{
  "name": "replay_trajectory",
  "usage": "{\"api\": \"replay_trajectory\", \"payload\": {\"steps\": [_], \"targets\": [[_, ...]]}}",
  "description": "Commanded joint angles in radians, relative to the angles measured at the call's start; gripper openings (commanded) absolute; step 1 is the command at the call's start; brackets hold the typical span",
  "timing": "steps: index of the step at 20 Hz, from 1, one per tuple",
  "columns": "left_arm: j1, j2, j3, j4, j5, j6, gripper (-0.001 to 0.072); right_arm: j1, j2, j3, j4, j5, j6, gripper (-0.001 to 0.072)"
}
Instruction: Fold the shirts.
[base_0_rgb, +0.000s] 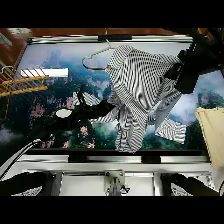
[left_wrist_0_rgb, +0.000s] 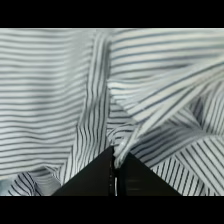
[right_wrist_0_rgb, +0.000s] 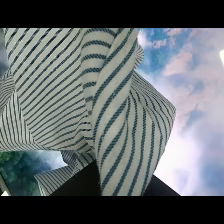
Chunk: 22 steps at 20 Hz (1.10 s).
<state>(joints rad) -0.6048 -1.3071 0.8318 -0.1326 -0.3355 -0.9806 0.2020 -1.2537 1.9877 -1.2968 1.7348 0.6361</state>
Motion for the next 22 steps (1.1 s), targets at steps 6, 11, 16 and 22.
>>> {"api": "replay_trajectory", "payload": {"steps": [6,11,16,22], "targets": [[0.35,0.039,0.036,-0.039,-0.097,0.053,0.0062,0.001,0.0,0.0,0.085,-0.041,0.005,0.007],[0.478,0.039,0.113,0.033,-0.19,0.052,0.0061,0.001,0.0,0.0,0.194,-0.043,-0.01,0.0069],[0.537,0.04,0.114,0.032,-0.289,0.023,0.0061,0.001,0.0,0.0,0.222,-0.044,-0.023,0.0069],[0.563,0.04,0.138,0.042,-0.349,0.031,0.0061,0.0,-0.003,0.0,0.144,-0.043,-0.023,0.007]]}}
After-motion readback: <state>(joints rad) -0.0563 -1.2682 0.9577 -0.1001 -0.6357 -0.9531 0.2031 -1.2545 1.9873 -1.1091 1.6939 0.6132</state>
